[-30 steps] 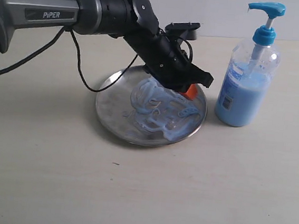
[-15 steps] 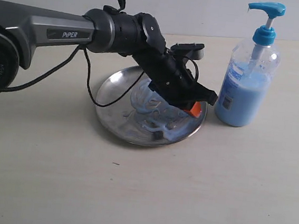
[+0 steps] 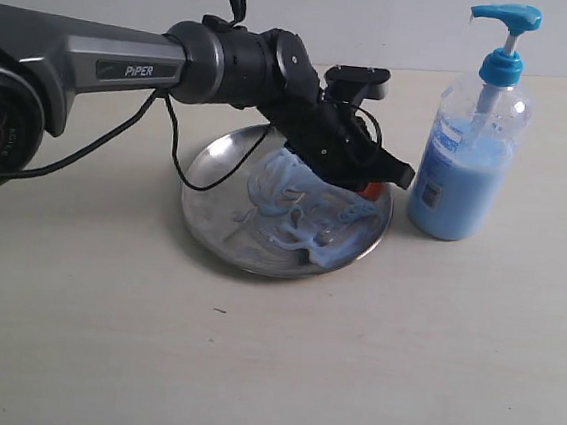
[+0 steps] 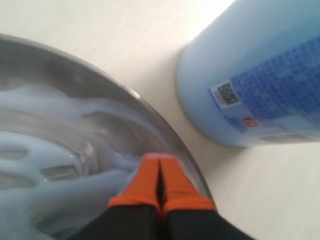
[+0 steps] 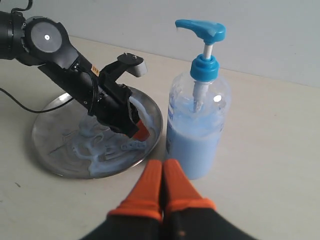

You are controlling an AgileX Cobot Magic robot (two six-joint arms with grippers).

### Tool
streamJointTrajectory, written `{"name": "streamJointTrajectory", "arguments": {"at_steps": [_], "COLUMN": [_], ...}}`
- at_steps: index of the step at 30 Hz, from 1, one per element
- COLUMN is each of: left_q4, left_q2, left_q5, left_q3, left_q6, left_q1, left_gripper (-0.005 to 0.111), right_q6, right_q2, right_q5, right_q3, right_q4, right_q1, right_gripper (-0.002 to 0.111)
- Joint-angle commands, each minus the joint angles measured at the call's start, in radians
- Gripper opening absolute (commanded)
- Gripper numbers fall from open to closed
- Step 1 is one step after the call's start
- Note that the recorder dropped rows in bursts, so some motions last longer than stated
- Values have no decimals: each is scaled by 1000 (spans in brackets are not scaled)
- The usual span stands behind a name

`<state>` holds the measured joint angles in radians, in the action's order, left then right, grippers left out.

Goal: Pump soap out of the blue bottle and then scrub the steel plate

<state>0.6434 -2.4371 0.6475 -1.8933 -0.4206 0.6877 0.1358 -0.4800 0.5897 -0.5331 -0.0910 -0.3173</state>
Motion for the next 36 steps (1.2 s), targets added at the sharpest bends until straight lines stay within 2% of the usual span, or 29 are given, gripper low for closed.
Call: {"name": "streamJointTrajectory", "arguments": {"at_steps": [1, 8, 17, 28, 32, 36], "left_q4": [-48, -61, -223, -212, -156, -107], "left_q2": [-31, -39, -39, -22, -11, -11], "left_q5": [23, 70, 105, 294, 297, 240], "left_q3": [-31, -47, -48, -48, -48, -48], "left_q6": [3, 12, 104, 90, 85, 85], "left_q1": [0, 0, -9, -16, -14, -14], "left_gripper": [0, 0, 0, 0, 0, 0], "right_q6": [-6, -6, -6, -6, -6, -6], "right_q2": [4, 4, 4, 4, 4, 4], "right_q5": [0, -2, -4, -4, -4, -4], "right_q3": [2, 2, 2, 2, 2, 2], "right_q4": [-5, -4, -4, -6, -6, -6], "right_q1": [3, 3, 3, 3, 3, 3], "right_gripper": [0, 0, 0, 0, 0, 0]}}
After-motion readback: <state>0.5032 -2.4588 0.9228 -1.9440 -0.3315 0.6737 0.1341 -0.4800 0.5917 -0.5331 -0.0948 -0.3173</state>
